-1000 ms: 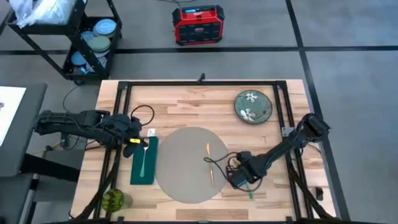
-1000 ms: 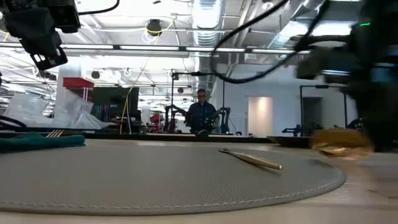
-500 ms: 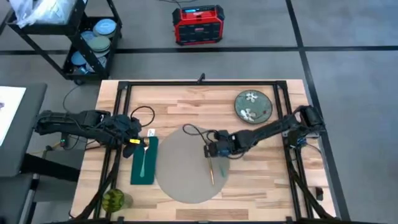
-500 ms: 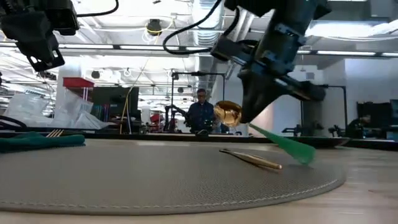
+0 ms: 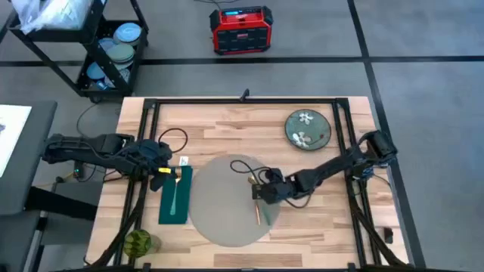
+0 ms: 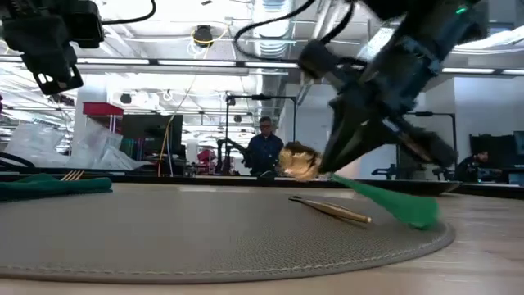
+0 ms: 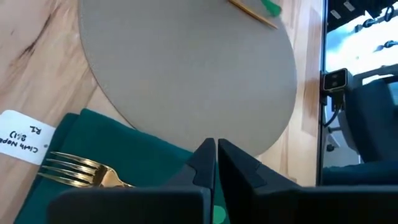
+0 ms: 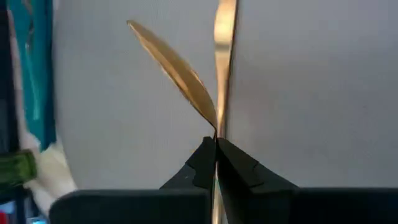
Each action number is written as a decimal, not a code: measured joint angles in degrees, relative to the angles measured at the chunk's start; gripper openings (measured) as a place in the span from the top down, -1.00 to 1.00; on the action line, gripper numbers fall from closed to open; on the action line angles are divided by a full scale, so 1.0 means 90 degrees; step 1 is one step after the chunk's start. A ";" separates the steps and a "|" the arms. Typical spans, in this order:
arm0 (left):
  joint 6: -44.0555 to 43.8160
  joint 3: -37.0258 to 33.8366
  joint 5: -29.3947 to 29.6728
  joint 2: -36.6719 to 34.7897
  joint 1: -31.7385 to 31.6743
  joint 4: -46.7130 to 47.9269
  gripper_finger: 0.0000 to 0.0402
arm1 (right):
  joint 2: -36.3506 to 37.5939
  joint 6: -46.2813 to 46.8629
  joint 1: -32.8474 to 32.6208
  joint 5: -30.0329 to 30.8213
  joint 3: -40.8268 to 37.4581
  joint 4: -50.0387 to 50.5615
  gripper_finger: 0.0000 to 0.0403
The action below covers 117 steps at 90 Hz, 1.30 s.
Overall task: Set table place
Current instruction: Put the green spoon beside the table knife on the gray table placemat
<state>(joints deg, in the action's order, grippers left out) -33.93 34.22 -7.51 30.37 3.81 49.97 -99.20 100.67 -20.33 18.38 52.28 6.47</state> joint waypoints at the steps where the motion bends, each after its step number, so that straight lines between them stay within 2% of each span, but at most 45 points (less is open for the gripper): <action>1: 0.0000 0.0000 0.0011 0.0000 0.0000 -0.0008 1.00 | 0.0030 0.0044 -0.0023 0.0035 -0.0041 0.0003 1.00; 9: -0.0065 0.0000 0.0152 -0.0002 0.0000 -0.0088 1.00 | 0.0238 0.0443 -0.0157 0.0475 -0.0432 -0.0120 1.00; 15: -0.0106 0.0000 0.0216 0.0000 0.0000 -0.0158 1.00 | 0.0468 0.0652 -0.0220 0.0918 -0.0802 -0.0564 1.00; 21: -0.0147 0.0000 0.0277 -0.0002 0.0000 -0.0208 1.00 | 0.0667 0.0754 -0.0228 0.1081 -0.1128 -0.0988 1.00; 42: -0.0289 0.0000 0.0295 -0.0002 0.0000 -0.0242 1.00 | 0.0811 0.0862 -0.0227 0.1301 -0.1542 -0.1682 1.00; 94: -0.0335 0.0000 0.0440 0.0000 0.0000 -0.0398 1.00 | 0.0782 0.1266 -0.0563 0.1329 -0.1807 -0.1416 1.00; 107: -0.0333 0.0000 0.0702 0.0000 0.0000 -0.0442 1.00 | 0.0782 0.0710 -0.0572 0.1325 -0.1795 -0.1837 1.00; 117: -0.0335 0.0000 0.1000 0.0000 0.0000 -0.0451 1.00 | 0.0782 0.0594 -0.0529 0.1317 -0.1680 -0.1652 0.95</action>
<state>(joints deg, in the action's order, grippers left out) -36.95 34.22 1.49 30.37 3.81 45.91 -92.16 106.02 -25.08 30.23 37.16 -8.39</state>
